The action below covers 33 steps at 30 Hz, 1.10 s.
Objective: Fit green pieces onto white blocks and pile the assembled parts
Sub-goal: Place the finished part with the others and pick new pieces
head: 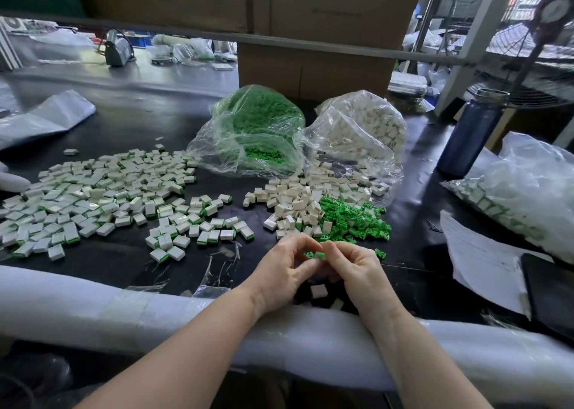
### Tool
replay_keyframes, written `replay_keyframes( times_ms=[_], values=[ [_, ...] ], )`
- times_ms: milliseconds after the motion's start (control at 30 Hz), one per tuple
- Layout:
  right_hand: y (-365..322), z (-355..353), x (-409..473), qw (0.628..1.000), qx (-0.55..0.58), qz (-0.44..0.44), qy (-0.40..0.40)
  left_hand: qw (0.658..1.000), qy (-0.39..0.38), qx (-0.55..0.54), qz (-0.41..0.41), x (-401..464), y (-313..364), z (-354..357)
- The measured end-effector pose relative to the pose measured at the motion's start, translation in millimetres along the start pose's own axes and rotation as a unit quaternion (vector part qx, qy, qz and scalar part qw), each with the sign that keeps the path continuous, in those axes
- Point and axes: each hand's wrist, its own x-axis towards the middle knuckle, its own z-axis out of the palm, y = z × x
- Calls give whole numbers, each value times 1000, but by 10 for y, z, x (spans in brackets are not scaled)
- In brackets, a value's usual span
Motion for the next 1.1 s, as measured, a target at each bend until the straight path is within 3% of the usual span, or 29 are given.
replay_keyframes(
  times_ms=[133, 533, 700, 933, 1100],
  values=[
    [19, -39, 7, 997, -41, -30, 50, 998, 32, 46, 2, 4, -9, -7],
    [46, -11, 19, 970, -223, -69, 67, 995, 23, 93, -12, 8, -27, -1],
    [40, -12, 20, 971, -215, -73, 70, 997, 38, 61, -28, 7, -40, -6],
    [47, -45, 6, 976, -188, -66, 92, 968, 234, -4, -92, 19, -88, -82],
    [57, -42, 13, 974, -190, -62, 101, 943, 311, 46, -113, 50, -132, -135]
  ],
)
